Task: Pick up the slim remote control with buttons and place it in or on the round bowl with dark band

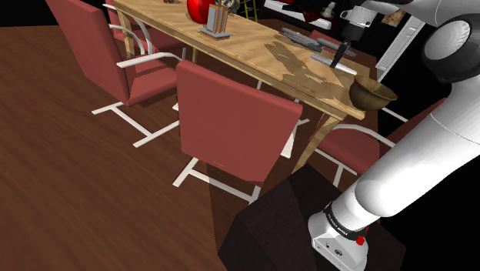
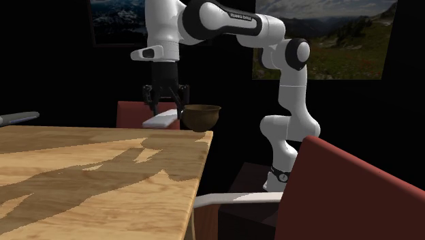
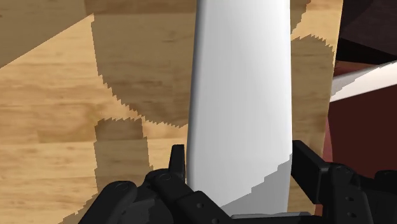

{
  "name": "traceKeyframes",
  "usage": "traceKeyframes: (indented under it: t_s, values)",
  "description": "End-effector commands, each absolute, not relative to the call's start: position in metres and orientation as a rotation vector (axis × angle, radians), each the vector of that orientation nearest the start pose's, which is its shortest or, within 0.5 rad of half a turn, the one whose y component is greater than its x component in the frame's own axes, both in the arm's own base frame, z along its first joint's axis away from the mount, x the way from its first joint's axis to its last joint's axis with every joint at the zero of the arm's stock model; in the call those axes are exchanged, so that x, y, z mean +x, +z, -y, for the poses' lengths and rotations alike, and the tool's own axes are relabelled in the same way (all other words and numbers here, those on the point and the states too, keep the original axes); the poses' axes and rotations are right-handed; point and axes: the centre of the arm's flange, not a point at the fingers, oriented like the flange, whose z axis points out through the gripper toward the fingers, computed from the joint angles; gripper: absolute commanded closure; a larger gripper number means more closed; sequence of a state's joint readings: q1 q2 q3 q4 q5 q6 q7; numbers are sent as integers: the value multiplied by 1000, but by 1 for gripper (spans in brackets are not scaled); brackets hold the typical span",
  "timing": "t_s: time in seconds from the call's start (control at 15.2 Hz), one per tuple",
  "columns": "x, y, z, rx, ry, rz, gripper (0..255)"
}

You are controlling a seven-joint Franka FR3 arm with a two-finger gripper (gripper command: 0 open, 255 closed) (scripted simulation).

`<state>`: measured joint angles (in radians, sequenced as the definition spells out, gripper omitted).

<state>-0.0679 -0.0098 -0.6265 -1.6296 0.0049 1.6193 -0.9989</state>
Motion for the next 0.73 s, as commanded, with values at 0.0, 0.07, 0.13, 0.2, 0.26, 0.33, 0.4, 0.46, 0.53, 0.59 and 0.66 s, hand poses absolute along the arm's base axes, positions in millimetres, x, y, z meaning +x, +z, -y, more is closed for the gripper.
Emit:
traceKeyframes:
  t_s: [0.0, 0.07, 0.13, 0.2, 0.26, 0.33, 0.4, 0.46, 0.53, 0.59, 0.66]
  values:
    - [425, 617, 357, -3096, -10, 475, 255]
    - [425, 622, 357, -3096, -10, 475, 255]
    - [425, 627, 357, -3096, -10, 475, 255]
    - [425, 633, 357, -3096, -10, 475, 255]
    - [425, 638, 357, -3096, -10, 475, 255]
    - [425, 643, 357, -3096, -10, 475, 255]
    - [425, 649, 357, -3096, -10, 475, 255]
    - [425, 654, 357, -3096, -10, 475, 255]
    - [425, 659, 357, -3096, -10, 475, 255]
    - [425, 664, 357, -3096, -10, 475, 255]
    - [425, 670, 357, -3096, -10, 475, 255]
